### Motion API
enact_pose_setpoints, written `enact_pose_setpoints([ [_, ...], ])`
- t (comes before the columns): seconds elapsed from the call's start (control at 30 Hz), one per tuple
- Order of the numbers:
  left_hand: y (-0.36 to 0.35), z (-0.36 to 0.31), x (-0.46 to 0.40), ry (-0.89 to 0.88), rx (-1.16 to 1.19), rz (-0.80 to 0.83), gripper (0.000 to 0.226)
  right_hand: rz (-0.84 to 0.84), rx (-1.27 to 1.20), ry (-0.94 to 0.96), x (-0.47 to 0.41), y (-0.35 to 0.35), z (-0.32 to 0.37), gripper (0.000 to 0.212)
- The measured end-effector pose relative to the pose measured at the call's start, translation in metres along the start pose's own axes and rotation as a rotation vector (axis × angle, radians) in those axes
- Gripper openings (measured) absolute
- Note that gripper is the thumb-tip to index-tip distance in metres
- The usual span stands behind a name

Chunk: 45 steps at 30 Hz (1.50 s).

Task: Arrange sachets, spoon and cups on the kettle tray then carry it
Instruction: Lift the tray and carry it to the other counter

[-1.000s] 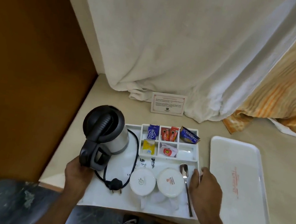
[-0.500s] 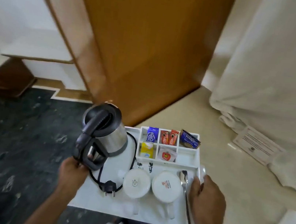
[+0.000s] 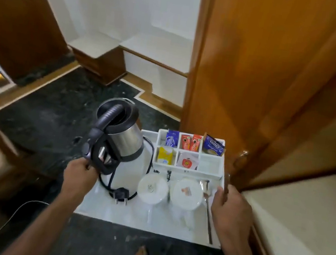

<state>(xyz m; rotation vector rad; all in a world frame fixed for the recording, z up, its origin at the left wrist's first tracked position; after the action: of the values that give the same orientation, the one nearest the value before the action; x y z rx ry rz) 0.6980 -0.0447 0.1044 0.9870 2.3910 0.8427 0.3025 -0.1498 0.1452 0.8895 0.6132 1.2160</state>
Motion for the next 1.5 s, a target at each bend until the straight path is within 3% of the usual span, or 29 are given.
enact_pose_setpoints([
  [0.27,0.038,0.044,-0.152,0.046,0.003,-0.06,0.043,0.059,-0.014,0.052,-0.049,-0.088,0.147,0.022],
  [0.5,0.011,0.058,-0.327,0.018,0.004,-0.102,0.051,0.079,-0.119,0.071,-0.155,-0.171,0.267,0.023],
  [0.67,-0.011,0.056,-0.448,0.068,0.029,-0.088,0.037,0.052,-0.128,0.035,-0.232,-0.198,0.348,0.02],
  [0.83,-0.03,0.032,-0.565,0.01,0.036,-0.085,0.037,0.017,-0.102,0.023,-0.308,-0.222,0.418,0.021],
  [1.2,-0.16,-0.027,-0.81,-0.136,0.104,0.185,0.028,-0.162,-0.098,-0.193,-0.462,-0.295,0.503,0.027],
  [1.5,-0.29,-0.052,-0.928,-0.183,0.029,0.467,0.021,-0.026,0.025,-0.449,-0.573,-0.356,0.511,0.025],
])
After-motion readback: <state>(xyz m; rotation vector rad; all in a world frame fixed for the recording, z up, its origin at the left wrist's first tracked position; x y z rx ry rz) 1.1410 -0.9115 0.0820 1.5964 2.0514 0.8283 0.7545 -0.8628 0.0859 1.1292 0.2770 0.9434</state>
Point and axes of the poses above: each hand's wrist, its own x-axis away from the middle knuckle, its own y-axis out of the back of the hand, z = x × y, the point moved 5 cm from there along -x, towards the middle knuckle, and after that the axes turned 14 degrees about -y, right-handed, at the moved point
